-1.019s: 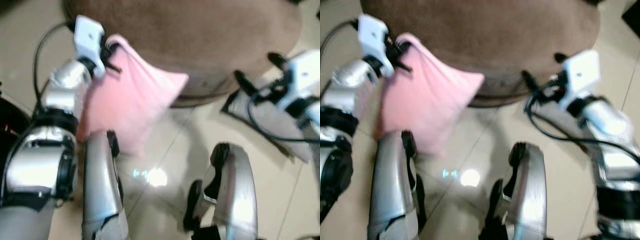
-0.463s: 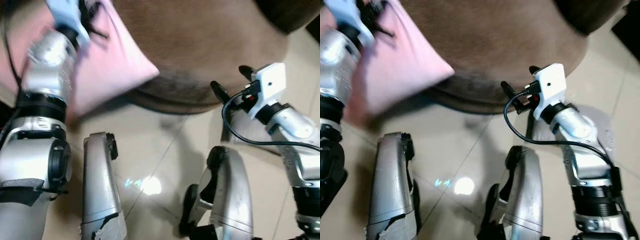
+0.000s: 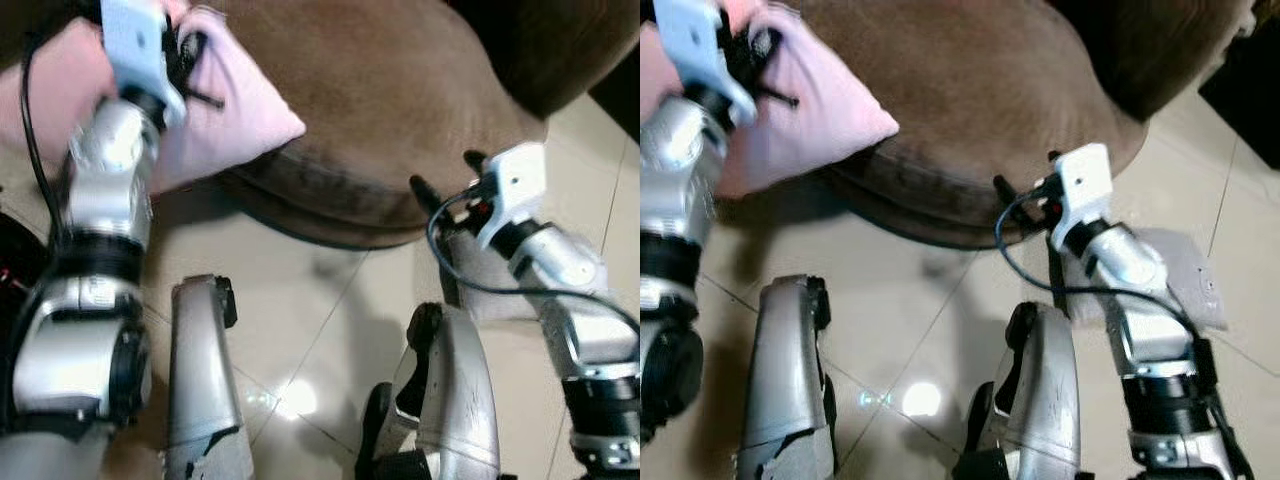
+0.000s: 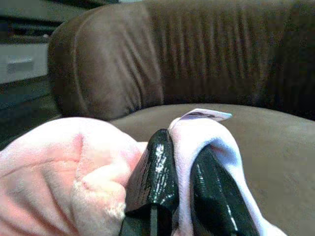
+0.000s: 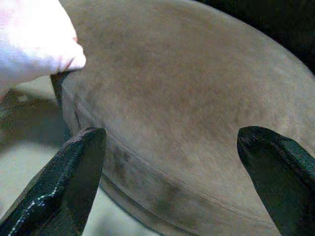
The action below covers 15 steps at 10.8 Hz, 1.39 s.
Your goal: Move the pillow to the sofa from floor
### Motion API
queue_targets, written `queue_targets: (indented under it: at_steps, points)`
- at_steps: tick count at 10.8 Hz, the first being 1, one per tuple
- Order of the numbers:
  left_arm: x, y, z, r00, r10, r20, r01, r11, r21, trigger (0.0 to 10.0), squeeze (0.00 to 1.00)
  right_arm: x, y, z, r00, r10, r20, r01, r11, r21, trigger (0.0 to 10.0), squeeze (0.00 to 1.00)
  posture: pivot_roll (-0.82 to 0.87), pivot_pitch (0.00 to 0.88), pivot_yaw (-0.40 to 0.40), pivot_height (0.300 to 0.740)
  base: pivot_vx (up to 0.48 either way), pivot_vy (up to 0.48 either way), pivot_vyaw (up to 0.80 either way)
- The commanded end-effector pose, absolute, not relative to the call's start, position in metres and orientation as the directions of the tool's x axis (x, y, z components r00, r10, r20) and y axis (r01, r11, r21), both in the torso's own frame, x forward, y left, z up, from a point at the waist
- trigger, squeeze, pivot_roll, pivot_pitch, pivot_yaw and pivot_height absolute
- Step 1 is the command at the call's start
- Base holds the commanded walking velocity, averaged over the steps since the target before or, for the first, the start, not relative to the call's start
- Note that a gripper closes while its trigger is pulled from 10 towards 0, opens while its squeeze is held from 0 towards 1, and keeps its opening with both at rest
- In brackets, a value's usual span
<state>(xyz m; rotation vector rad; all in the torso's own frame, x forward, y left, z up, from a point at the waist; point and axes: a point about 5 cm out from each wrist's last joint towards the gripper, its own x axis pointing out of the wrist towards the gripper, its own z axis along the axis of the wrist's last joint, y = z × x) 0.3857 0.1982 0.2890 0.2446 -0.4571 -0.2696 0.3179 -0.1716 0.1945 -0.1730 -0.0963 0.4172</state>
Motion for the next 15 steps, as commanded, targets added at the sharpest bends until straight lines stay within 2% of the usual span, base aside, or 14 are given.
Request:
queue_targets:
  at_steps: [1,7,11,14,15]
  points:
    - [0.382,0.177,0.282,0.845,-0.369,0.388,0.259,0.916,0.308,0.0,0.00,0.316,-0.174,0.182,0.921,0.390,0.025,-0.379,0.908,-0.178,10.0,0.00,0.17,0.216,-0.161,0.501,0.000,0.000,0.00]
    - [0.374,0.150,0.246,0.852,-0.422,0.310,0.348,0.899,0.268,0.0,0.00,0.312,-0.164,0.168,0.916,0.402,0.005,-0.396,0.904,-0.157,10.0,0.00,0.17,0.213,-0.156,0.556,0.000,0.000,0.00]
    - [0.370,0.147,0.236,0.861,-0.425,0.280,0.362,0.898,0.251,0.0,0.00,0.310,-0.159,0.161,0.915,0.403,-0.002,-0.399,0.906,-0.143,10.0,0.00,0.16,0.207,-0.150,0.591,0.000,0.000,0.00]
    - [0.363,0.144,0.210,0.873,-0.443,0.203,0.395,0.887,0.238,0.0,0.00,0.306,-0.152,0.143,0.916,0.400,-0.035,-0.401,0.909,-0.112,10.0,0.00,0.17,0.201,-0.134,0.621,0.000,0.000,0.00]
    - [0.360,0.141,0.207,0.870,-0.455,0.191,0.412,0.883,0.226,0.0,0.00,0.305,-0.147,0.138,0.912,0.407,-0.046,-0.409,0.907,-0.095,10.0,0.00,0.17,0.216,-0.136,0.641,0.000,0.000,0.00]
